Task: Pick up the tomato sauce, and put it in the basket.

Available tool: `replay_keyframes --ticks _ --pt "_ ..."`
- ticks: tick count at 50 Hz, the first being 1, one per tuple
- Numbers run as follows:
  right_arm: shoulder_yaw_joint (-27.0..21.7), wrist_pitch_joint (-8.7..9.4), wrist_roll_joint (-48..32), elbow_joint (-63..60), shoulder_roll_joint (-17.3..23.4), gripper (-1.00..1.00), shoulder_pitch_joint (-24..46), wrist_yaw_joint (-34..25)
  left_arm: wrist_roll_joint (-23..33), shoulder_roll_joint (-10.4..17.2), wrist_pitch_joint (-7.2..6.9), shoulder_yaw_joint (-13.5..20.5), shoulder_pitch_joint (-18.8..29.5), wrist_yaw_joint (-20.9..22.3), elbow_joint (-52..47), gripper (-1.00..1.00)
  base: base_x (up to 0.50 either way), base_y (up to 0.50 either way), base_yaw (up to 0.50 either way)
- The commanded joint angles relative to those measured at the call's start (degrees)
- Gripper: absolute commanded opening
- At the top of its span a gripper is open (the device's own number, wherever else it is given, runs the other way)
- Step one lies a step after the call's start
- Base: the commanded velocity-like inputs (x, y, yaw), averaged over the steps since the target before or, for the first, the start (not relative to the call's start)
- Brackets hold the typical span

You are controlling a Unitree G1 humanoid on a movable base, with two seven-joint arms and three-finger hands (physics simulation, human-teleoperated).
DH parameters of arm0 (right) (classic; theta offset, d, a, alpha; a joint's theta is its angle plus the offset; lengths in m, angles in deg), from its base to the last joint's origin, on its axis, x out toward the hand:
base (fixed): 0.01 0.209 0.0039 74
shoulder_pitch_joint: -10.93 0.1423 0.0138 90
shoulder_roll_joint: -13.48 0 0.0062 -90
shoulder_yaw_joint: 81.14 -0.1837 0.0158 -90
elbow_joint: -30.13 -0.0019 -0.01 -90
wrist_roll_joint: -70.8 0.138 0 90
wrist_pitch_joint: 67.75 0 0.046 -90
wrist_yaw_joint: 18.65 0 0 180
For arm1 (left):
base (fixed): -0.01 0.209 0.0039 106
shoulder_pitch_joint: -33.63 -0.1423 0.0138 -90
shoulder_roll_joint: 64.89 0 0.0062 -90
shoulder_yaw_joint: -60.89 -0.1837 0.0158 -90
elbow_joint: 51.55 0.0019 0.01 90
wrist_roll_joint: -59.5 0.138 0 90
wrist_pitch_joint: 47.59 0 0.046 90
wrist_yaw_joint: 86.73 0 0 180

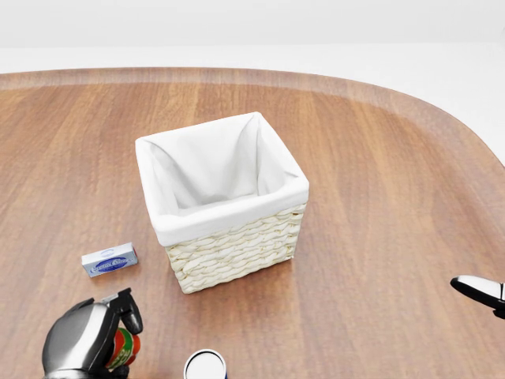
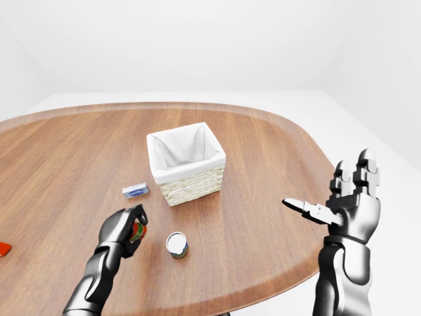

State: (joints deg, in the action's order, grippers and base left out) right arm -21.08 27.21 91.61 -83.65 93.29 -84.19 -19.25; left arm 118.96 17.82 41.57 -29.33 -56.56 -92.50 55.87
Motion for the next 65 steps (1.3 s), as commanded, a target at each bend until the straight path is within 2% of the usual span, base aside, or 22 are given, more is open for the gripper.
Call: replay_keyframes --ticks 1,5,15,21,25,29,30,36,37,41,43,45,46,48,49,50,51,52,53,54,61,65 --pt "0.1 -0.3 0.0 0.4 0.0 1.0 0.0 0.0 -3.6 -0.9 -4.16 4.3 1.2 -1.7 -12.3 -1.0 0.0 0.0 0.0" --pt "0.1 -0.41 0.1 0.6 0.0 1.0 0.0 0.0 -4.2 -0.9 -4.16 4.5 1.8 -1.4 -15.2 -1.0 0.0 0.0 0.0" --pt "0.4 -0.21 -0.2 0.4 0.1 1.0 0.1 0.0 -4.5 -1.7 -4.16 4.1 6.1 4.2 -25.6 -1.0 0.0 0.0 0.0" --pt "0.3 0.04 -0.1 0.2 0.1 1.0 0.1 0.0 -4.2 -3.3 -4.16 2.5 12.4 10.5 -34.7 -1.0 0.0 0.0 0.0" --pt "0.0 0.04 0.1 0.0 0.1 1.0 0.0 -0.1 -4.0 -3.3 -4.16 1.8 20.4 9.3 -30.8 -1.0 0.0 0.0 0.0" --pt "0.0 0.04 0.1 0.0 0.1 1.0 0.0 -0.1 -5.7 -3.7 -4.16 1.6 26.8 5.2 -26.9 -1.0 0.0 0.0 0.0" --pt "-0.2 0.04 0.4 -0.1 0.1 1.0 0.0 -0.1 -5.8 -3.5 -4.16 1.6 30.4 3.8 -24.4 -1.0 0.0 0.0 0.0" --pt "-0.2 0.04 0.4 0.2 0.0 1.0 -0.1 -0.3 -8.5 -1.3 -4.16 1.3 41.7 -3.6 -9.1 -1.0 0.0 0.0 0.0" --pt "-0.1 0.04 0.3 0.0 0.0 1.0 -0.1 -0.2 -10.9 -0.9 -4.16 2.4 46.2 -6.0 -3.0 -1.0 0.0 0.0 0.0" --pt "-0.1 0.04 0.3 0.0 -0.1 1.0 -0.1 -0.2 -12.9 1.2 -4.16 1.9 56.6 -13.0 14.5 -1.0 0.0 0.0 0.0" --pt "0.1 -0.11 0.2 0.5 -0.1 1.0 0.0 -0.2 -18.9 1.3 -4.16 3.5 65.1 -17.6 30.4 -1.0 0.0 0.0 0.0" --pt "0.0 -0.18 0.3 0.7 0.1 1.0 0.1 -0.2 -19.2 1.9 -4.16 2.4 70.1 -23.8 42.0 -1.0 0.0 0.0 0.0" --pt "-0.2 -0.13 0.5 0.8 0.2 1.0 0.1 -0.2 -20.0 1.9 -4.16 2.6 73.5 -24.2 49.2 -1.0 0.0 0.0 0.0" --pt "-0.1 0.03 0.5 0.7 0.2 1.0 0.2 -0.1 -20.9 2.0 -3.35 2.4 75.0 -24.2 52.1 -1.0 0.0 0.0 0.0" --pt "0.0 0.04 0.4 0.6 0.2 1.0 0.2 0.0 -21.1 2.0 -4.03 2.4 77.1 -24.2 55.1 -1.0 0.0 0.0 0.0" --pt "0.1 0.04 0.4 0.5 0.2 1.0 0.2 0.0 -21.5 2.0 -3.69 2.4 77.7 -24.2 55.7 -1.0 0.0 0.0 0.0" --pt "0.1 0.04 0.5 0.5 0.2 1.0 0.2 0.0 -24.0 1.6 -2.15 3.8 78.6 -22.8 56.1 -1.0 0.0 0.0 0.0" --pt "-0.1 0.04 0.6 0.5 0.2 1.0 0.1 -0.1 -23.9 1.6 -3.26 3.3 79.7 -21.1 56.6 -1.0 0.0 0.0 0.0" --pt "-0.2 0.04 0.8 0.5 0.2 1.0 0.0 -0.1 -23.0 1.7 -3.63 2.5 80.2 -22.0 56.9 -1.0 0.0 0.0 0.0" --pt "0.1 0.04 0.5 0.6 0.2 1.0 0.3 0.0 -23.3 1.6 -4.08 2.6 81.4 -18.2 58.0 -1.0 0.0 0.0 0.0" --pt "0.1 0.04 0.5 -0.1 0.1 1.0 0.2 0.1 -19.7 1.6 -4.16 2.3 81.6 -13.0 59.6 -1.0 0.0 0.0 0.0" --pt "0.1 0.04 0.6 -0.9 0.3 1.0 0.2 0.3 -17.3 0.6 -4.16 1.7 80.9 -5.7 59.9 -1.0 0.0 0.0 0.0"
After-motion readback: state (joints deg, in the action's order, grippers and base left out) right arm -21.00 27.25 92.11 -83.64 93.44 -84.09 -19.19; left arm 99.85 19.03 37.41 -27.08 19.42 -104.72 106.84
